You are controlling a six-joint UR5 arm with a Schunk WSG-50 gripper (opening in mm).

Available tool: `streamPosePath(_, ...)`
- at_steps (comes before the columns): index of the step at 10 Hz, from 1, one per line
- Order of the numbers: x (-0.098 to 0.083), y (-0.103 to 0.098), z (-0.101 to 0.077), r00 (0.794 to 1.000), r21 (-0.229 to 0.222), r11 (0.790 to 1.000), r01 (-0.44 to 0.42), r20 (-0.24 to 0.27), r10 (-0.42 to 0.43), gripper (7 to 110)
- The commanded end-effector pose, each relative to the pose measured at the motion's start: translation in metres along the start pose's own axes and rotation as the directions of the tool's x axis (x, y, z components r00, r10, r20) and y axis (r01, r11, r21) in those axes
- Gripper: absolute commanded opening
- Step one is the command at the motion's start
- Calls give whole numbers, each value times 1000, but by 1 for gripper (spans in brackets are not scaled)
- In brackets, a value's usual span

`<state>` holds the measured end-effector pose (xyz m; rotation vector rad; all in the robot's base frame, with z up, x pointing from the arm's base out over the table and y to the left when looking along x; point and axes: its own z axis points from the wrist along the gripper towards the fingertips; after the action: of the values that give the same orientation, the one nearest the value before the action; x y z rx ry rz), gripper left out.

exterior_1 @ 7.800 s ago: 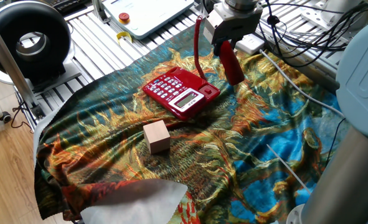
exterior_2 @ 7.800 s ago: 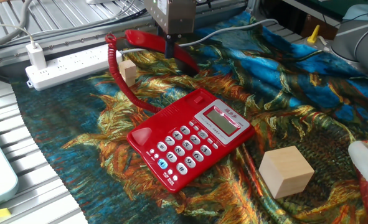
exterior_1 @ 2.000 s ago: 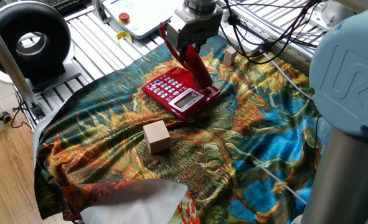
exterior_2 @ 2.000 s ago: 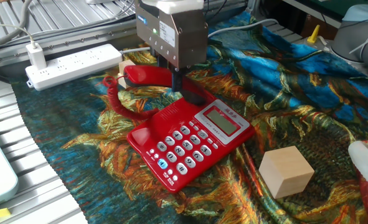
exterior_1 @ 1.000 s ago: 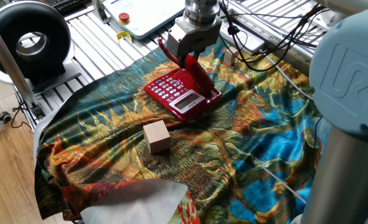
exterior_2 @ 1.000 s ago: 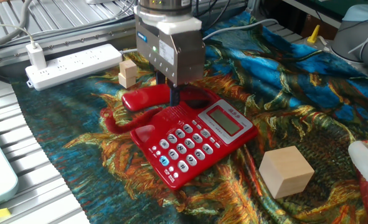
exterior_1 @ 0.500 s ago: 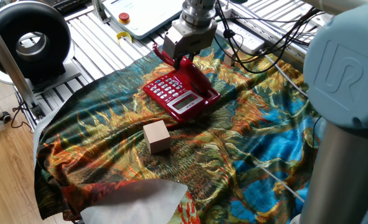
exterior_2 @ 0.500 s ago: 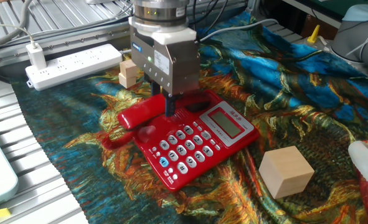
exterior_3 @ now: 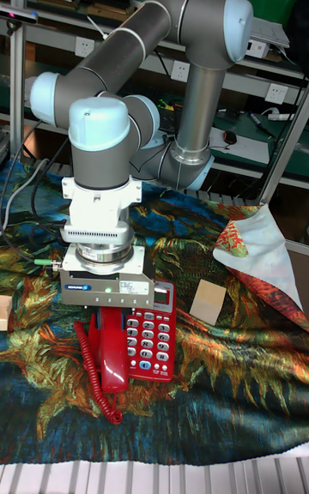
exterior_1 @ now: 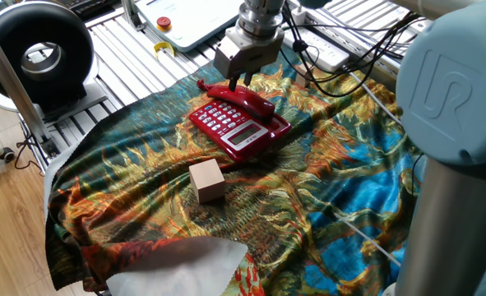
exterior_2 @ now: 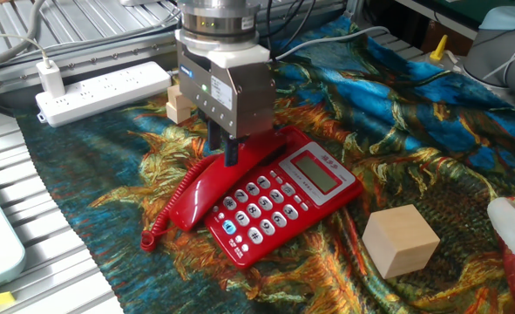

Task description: Place the handset of the telephone on the corresponding phone cradle

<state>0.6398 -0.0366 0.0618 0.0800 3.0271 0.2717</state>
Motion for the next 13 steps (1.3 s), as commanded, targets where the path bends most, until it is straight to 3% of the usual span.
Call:
streamPosePath(1, -7, -3, 0, 1000, 3, 1000, -2, 23, 2, 7)
streamPosePath(8, -13, -14, 0, 999, 49, 999, -7, 48, 5, 7)
streamPosePath(13, -14, -3, 4, 998, 65, 997, -39, 48, 36, 7)
